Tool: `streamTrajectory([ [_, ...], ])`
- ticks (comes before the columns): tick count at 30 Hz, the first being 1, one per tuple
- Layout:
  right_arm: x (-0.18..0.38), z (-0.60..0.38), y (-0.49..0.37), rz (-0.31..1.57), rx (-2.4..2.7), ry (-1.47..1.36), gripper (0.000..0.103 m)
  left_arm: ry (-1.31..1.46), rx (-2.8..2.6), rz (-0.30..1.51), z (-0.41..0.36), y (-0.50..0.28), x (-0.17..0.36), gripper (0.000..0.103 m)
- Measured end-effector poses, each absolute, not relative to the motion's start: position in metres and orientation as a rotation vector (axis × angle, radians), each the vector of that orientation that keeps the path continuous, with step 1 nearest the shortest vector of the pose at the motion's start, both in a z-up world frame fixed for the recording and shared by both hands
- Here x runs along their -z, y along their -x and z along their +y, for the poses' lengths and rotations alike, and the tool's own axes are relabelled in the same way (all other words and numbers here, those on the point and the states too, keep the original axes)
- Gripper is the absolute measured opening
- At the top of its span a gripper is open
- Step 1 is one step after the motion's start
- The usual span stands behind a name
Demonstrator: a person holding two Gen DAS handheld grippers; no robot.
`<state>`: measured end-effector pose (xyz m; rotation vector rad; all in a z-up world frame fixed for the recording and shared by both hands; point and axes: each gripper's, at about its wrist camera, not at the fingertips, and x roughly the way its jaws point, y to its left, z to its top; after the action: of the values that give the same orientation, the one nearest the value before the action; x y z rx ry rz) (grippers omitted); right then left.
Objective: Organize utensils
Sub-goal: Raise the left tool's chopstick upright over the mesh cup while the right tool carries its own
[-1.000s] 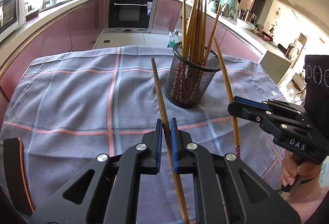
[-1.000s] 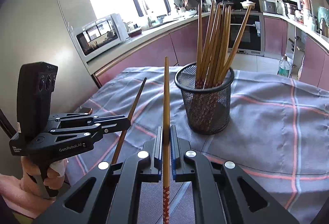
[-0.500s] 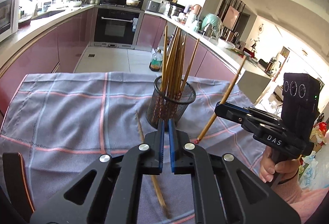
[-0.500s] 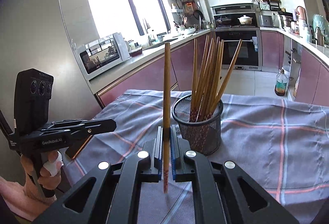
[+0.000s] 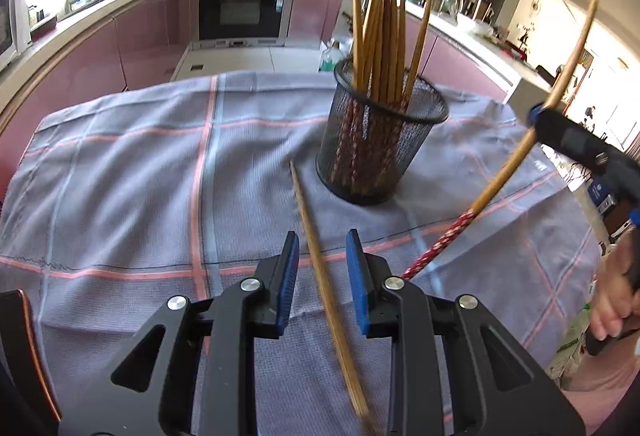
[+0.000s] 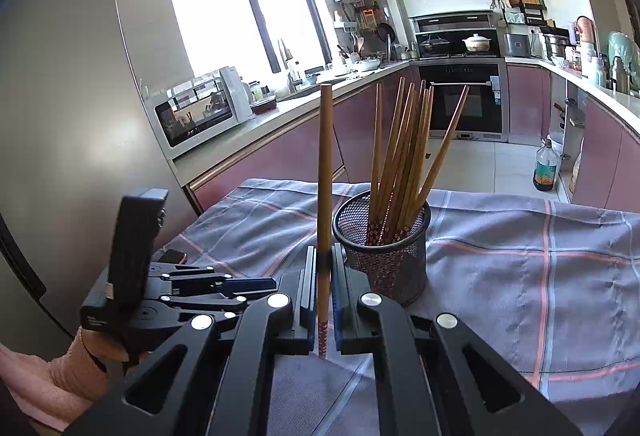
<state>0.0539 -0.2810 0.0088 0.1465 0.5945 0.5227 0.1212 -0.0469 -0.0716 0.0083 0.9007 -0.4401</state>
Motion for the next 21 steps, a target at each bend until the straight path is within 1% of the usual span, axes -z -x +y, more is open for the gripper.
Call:
streamTrajectory([
  [4, -0.008, -0.281, -0.054, 0.596, -0.524, -0.148, 0.005, -0.047, 0.428, 0.925, -0.057, -0.129, 0.087, 0.028],
  [10, -0.005, -0.28, -0.053, 0.602, -0.531, -0.146, 0.005, -0.113, 0.383, 0.96, -0.07, -0.141, 0.106, 0.026],
  [11, -0.005, -0.281, -0.053, 0.603, -0.532, -0.147, 0.005, -0.116, 0.384, 0.967, -0.071, -0.142, 0.109, 0.024],
  [12, -0.005, -0.281, -0.053, 0.604, -0.532, -0.147, 0.005, -0.117, 0.384, 0.975, -0.073, -0.144, 0.111, 0.019],
  [15, -0.004, -0.282, -0.054, 0.605, -0.533, -0.15, 0.005, -0.143, 0.364, 0.966, -0.076, -0.145, 0.115, 0.012],
  [21, -0.002, -0.283, -0.054, 0.611, -0.537, -0.154, 0.005, -0.133, 0.346, 0.964, -0.08, -0.146, 0.114, 0.01],
])
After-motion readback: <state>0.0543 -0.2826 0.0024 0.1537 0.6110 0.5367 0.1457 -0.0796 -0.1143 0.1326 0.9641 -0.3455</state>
